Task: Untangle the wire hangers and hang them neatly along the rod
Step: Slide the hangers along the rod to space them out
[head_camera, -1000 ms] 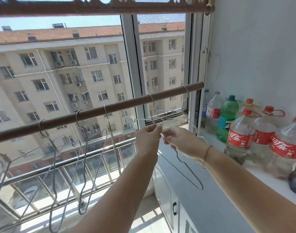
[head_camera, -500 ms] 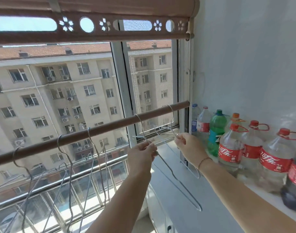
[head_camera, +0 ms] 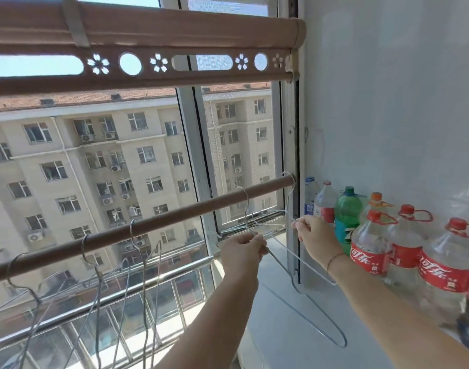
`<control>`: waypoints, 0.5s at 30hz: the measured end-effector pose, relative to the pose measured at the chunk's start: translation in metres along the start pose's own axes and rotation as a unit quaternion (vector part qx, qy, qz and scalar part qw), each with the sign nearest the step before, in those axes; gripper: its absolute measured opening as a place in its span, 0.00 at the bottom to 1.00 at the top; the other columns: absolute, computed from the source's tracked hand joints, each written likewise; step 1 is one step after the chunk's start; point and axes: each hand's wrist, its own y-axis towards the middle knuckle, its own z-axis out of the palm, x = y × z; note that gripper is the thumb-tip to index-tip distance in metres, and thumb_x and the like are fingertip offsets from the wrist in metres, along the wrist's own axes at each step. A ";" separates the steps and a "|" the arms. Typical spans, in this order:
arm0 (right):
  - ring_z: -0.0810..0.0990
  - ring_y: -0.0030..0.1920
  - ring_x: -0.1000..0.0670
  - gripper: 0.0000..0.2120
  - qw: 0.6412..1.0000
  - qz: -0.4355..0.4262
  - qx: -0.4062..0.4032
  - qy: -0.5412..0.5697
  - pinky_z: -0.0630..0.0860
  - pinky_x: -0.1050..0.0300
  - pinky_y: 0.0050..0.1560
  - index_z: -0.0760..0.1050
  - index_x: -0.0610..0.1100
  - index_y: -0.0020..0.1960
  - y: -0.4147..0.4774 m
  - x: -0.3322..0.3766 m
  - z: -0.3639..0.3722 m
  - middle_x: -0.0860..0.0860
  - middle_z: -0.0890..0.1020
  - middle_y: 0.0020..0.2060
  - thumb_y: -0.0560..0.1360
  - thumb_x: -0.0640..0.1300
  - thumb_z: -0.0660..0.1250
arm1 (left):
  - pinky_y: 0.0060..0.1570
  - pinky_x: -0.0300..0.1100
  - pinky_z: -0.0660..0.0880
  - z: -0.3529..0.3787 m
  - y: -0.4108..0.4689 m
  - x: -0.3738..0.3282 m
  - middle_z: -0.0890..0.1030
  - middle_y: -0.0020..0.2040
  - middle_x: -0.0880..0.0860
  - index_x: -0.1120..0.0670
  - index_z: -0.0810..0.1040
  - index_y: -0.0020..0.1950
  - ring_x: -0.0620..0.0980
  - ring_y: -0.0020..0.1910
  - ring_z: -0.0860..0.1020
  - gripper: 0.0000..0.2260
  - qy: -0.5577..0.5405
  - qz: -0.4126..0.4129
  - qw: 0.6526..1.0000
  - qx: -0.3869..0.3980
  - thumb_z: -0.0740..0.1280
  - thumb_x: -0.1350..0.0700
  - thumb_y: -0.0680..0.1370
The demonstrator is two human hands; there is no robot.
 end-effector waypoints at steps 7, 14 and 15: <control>0.74 0.30 0.53 0.10 1.000 -0.004 0.005 -0.004 0.69 0.64 0.31 0.76 0.40 0.46 -0.002 -0.003 -0.001 0.50 0.76 0.30 0.79 0.42 0.58 | 0.33 0.38 0.69 0.007 0.007 0.005 0.79 0.31 0.56 0.58 0.80 0.33 0.51 0.31 0.76 0.12 -0.010 -0.019 1.000 0.002 0.65 0.67 0.75; 0.78 0.43 0.48 0.11 1.000 0.013 0.011 -0.026 0.75 0.56 0.46 0.76 0.40 0.53 -0.009 0.003 -0.014 0.48 0.80 0.42 0.78 0.43 0.58 | 0.41 0.41 0.72 0.001 0.003 0.010 0.79 0.33 0.55 0.54 0.79 0.34 0.52 0.35 0.76 0.10 -0.001 -0.014 1.000 0.017 0.68 0.62 0.75; 0.77 0.46 0.48 0.11 0.999 0.009 0.002 -0.034 0.73 0.58 0.48 0.75 0.39 0.55 -0.011 0.007 -0.018 0.47 0.80 0.45 0.78 0.43 0.58 | 0.42 0.41 0.72 -0.003 0.001 0.011 0.79 0.34 0.55 0.54 0.79 0.35 0.51 0.36 0.75 0.09 0.005 -0.012 1.000 0.021 0.68 0.61 0.75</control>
